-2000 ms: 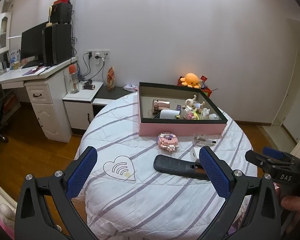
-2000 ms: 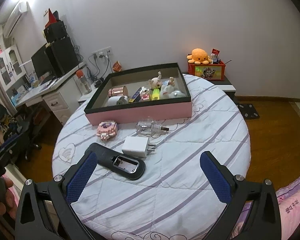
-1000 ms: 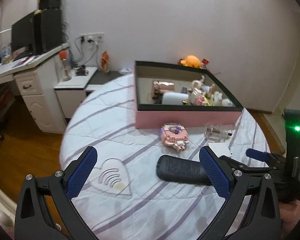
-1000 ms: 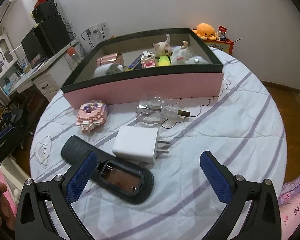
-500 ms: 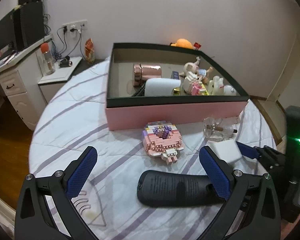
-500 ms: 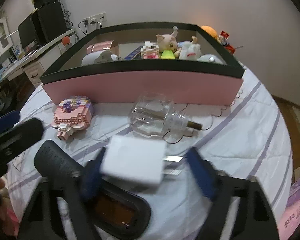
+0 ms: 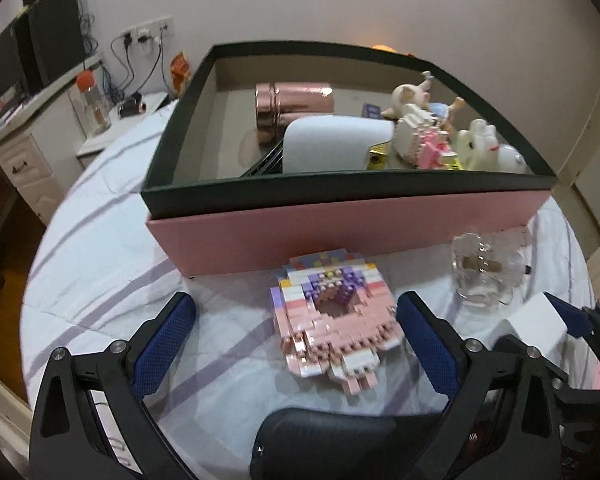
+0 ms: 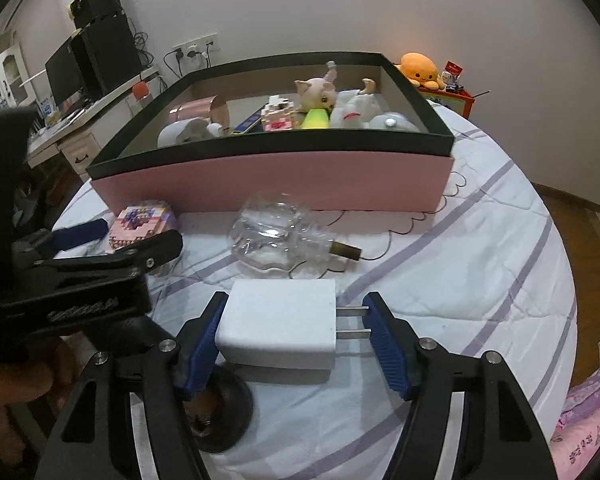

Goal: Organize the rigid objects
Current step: 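Grasp the pink block donut with the left gripper while the right grasps the white plug, then carry the donut and plug into the pink box and release both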

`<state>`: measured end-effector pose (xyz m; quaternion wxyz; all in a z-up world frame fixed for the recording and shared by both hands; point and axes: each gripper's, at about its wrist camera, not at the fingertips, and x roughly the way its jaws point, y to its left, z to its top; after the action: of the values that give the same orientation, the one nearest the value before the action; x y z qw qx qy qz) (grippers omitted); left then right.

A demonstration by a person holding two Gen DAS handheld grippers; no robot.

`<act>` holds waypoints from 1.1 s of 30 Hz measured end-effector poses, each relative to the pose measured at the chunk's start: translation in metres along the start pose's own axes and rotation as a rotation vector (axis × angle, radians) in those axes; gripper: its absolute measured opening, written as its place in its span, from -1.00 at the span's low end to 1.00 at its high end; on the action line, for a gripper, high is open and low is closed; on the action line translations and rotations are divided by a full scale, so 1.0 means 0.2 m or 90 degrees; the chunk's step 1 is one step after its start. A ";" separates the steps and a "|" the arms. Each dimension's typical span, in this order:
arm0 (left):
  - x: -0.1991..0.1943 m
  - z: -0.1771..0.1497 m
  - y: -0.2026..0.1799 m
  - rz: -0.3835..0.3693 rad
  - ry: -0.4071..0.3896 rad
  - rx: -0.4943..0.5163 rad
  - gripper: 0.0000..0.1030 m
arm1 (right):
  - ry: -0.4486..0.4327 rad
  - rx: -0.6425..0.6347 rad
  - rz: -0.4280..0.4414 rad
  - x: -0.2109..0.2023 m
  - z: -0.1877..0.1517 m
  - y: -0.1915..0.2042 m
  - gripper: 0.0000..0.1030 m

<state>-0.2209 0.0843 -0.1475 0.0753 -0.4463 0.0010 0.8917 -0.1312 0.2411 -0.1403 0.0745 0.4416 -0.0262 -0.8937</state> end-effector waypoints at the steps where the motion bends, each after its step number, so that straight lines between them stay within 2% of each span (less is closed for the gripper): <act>1: 0.00 0.00 0.00 -0.002 -0.001 -0.003 0.82 | -0.001 0.002 0.002 0.00 0.00 0.00 0.34; 2: -0.01 0.01 0.01 -0.009 -0.008 -0.005 0.73 | -0.001 0.003 0.004 0.00 -0.01 0.00 0.34; 4: -0.01 0.01 0.01 -0.019 -0.015 -0.007 0.18 | -0.002 0.006 0.005 0.00 -0.01 -0.01 0.34; 5: -0.02 0.01 0.01 -0.015 -0.021 -0.006 0.14 | -0.003 0.008 0.007 0.00 -0.01 -0.01 0.34; 11: -0.09 -0.02 0.08 -0.066 -0.037 -0.044 0.10 | -0.007 0.017 0.015 -0.03 -0.01 -0.02 0.34; 17: -0.26 -0.07 0.17 -0.069 -0.069 -0.059 0.10 | -0.012 0.024 0.020 -0.06 -0.01 -0.04 0.34; 22: -0.38 -0.02 0.19 -0.068 -0.097 -0.054 0.10 | -0.036 0.025 0.027 -0.13 0.04 -0.05 0.34; 27: -0.50 0.11 0.18 -0.071 -0.139 -0.037 0.10 | -0.080 0.015 0.031 -0.20 0.17 -0.04 0.34; 33: -0.47 0.29 0.17 -0.074 -0.159 -0.034 0.10 | -0.110 0.005 0.036 -0.16 0.42 -0.04 0.34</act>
<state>-0.2171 0.0432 -0.0404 0.1145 -0.3326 -0.0581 0.9343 -0.1791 0.2519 -0.0641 0.0959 0.3620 -0.0484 -0.9260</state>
